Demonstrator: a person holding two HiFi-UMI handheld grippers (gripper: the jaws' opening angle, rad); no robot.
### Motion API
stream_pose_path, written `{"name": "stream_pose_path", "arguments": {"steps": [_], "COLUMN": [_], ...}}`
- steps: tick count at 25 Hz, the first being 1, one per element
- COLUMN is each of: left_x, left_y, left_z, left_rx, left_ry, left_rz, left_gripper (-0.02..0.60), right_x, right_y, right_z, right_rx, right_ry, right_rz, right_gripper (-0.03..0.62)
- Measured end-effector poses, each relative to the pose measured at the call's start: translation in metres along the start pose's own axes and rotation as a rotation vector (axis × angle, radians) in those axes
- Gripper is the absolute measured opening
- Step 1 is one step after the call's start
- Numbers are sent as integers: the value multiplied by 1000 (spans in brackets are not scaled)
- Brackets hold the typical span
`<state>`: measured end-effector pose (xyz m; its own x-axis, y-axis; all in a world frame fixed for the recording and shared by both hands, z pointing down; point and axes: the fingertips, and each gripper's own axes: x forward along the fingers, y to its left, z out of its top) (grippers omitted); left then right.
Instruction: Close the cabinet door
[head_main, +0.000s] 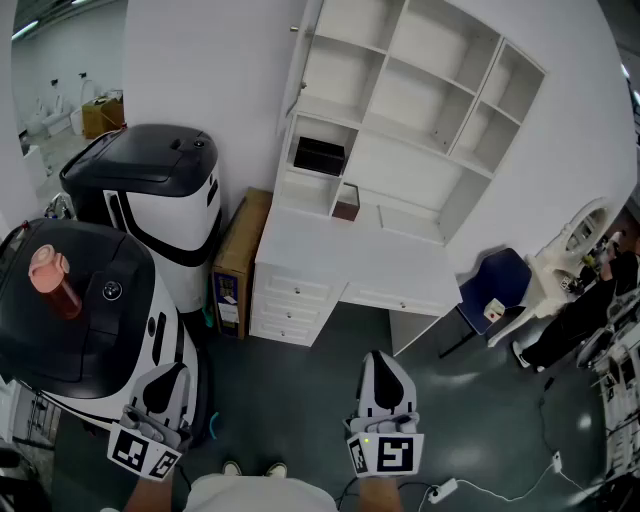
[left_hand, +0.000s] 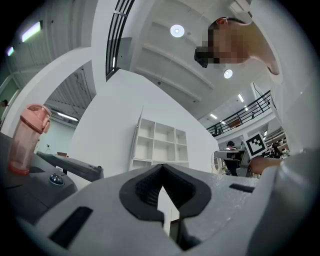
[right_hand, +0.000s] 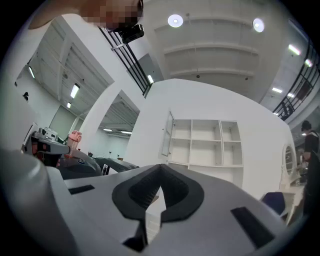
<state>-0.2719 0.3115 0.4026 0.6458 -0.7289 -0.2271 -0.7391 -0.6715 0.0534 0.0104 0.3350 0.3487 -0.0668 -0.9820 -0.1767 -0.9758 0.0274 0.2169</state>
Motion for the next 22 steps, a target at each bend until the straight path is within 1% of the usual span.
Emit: {"name": "stream_pose_path", "arguments": {"steps": [6, 9, 14, 15, 16, 22], "left_x": [5, 9, 18, 20, 21, 37], "left_y": [-6, -10, -15, -16, -17, -29], "left_z": [-5, -8, -11, -10, -10, -11], "left_rx": [-6, -8, -9, -8, -7, 9], "left_ry": [8, 10, 6, 4, 2, -6], "left_rz": [-6, -6, -1, 3, 7, 26], "left_gripper": [3, 3, 3, 3, 3, 3], "right_x": [-2, 0, 7, 9, 12, 42], "right_y": [-3, -6, -16, -17, -18, -35], "right_z": [-4, -13, -27, -28, -27, -14], "right_rx": [33, 9, 49, 47, 44, 36], "right_ry": [14, 36, 60, 59, 56, -13], "right_rz": [-4, 14, 44, 57, 72, 126], "right_gripper": [-2, -2, -2, 19, 76, 177]}}
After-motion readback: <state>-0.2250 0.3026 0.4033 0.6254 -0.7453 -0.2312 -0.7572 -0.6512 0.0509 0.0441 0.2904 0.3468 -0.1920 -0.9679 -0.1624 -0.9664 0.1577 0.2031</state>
